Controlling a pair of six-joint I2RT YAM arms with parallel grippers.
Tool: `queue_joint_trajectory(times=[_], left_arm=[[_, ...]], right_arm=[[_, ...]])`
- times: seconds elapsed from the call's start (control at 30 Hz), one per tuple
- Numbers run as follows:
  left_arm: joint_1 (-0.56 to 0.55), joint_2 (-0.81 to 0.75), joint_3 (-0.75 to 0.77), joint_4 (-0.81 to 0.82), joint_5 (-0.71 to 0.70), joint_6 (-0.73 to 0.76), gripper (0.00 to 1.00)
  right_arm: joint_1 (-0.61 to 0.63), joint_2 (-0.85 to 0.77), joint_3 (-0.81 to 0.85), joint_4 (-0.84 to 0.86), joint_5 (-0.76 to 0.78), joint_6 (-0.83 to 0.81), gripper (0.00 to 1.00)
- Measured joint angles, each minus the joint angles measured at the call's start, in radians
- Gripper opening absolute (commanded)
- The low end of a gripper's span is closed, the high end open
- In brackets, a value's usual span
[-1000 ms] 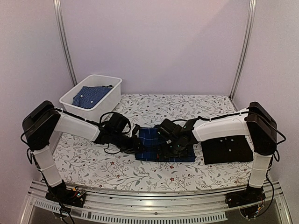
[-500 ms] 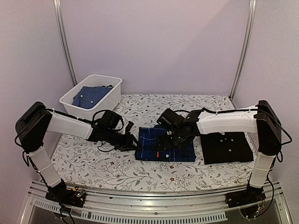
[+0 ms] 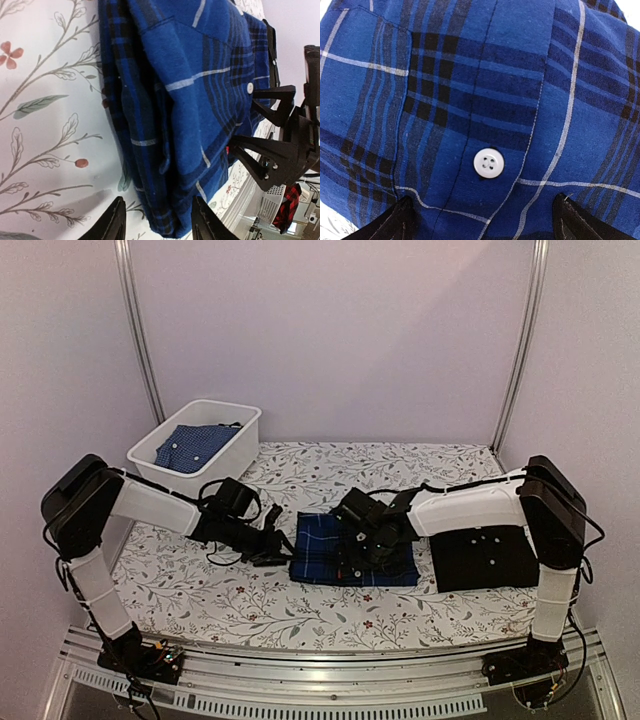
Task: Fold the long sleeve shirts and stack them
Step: Smooth out the square-folded shirt at the center of the board.
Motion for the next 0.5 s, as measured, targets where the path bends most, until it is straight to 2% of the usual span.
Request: queue_joint_trajectory(times=[0.37, 0.5], left_arm=[[0.000, 0.100, 0.076, 0.004, 0.008, -0.004, 0.47], [0.000, 0.123, 0.096, 0.019, 0.024, -0.020, 0.48]], right_arm=[[-0.043, -0.154, -0.068, 0.023, -0.047, -0.041, 0.97], [-0.106, -0.232, -0.138, 0.047, -0.054, -0.048, 0.90]])
